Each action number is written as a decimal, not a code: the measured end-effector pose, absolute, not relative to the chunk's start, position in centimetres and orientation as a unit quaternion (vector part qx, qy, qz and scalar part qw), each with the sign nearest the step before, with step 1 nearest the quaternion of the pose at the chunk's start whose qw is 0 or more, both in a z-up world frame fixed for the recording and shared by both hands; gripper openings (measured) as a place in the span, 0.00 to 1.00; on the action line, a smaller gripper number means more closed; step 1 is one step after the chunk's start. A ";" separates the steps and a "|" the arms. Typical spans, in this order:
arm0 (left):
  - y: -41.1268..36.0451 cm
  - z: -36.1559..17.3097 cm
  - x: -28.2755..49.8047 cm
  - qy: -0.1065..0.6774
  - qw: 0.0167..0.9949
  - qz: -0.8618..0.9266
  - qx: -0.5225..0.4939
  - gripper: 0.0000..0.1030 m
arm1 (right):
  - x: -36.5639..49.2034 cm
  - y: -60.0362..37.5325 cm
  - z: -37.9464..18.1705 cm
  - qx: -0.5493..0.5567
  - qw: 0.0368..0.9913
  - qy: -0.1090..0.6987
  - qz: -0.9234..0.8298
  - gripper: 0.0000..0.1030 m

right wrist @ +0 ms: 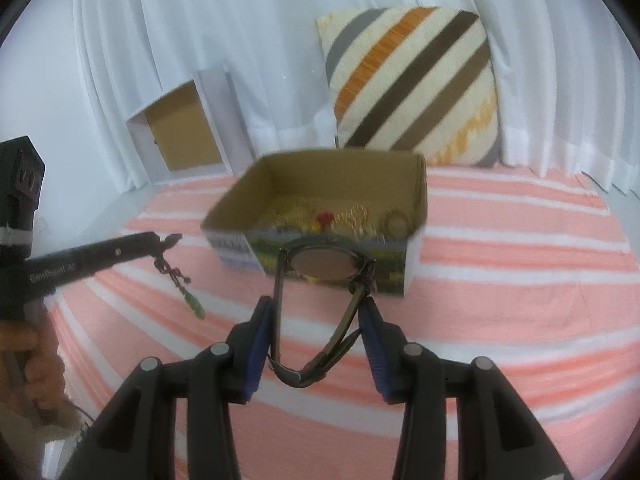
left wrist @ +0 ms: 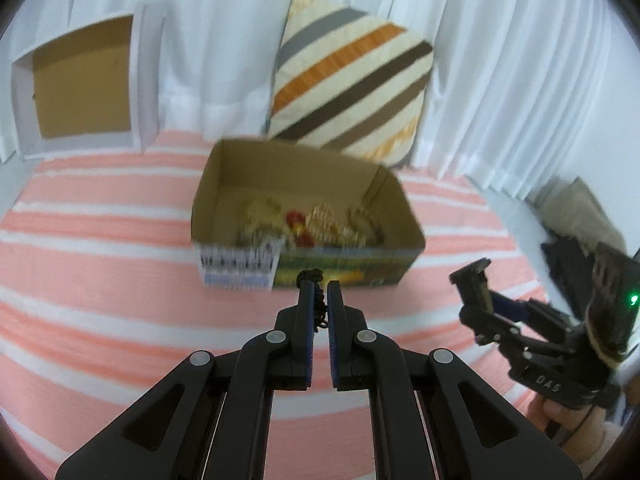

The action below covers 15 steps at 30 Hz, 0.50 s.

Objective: Organize jewelry
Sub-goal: 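Carry the black watch into the box while the left tool carries the green pendant there, then open both tools in the box and withdraw them upward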

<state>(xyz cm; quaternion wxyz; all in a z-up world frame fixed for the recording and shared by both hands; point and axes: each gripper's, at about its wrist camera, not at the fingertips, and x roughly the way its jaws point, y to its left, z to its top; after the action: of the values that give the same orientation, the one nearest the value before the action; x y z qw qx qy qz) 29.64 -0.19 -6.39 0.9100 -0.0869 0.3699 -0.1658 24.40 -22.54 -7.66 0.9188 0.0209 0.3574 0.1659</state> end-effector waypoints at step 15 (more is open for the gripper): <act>-0.8 -3.4 42.3 0.377 0.907 -0.166 -0.087 0.04 | 36.7 -19.9 -5.0 0.005 0.910 0.371 0.185 0.42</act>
<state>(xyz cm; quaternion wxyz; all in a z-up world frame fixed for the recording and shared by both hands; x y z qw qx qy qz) 42.26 -0.79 -3.43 0.9071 -0.0866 0.3769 -0.1664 36.72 -19.94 -4.96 0.9098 0.0050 0.3714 0.1850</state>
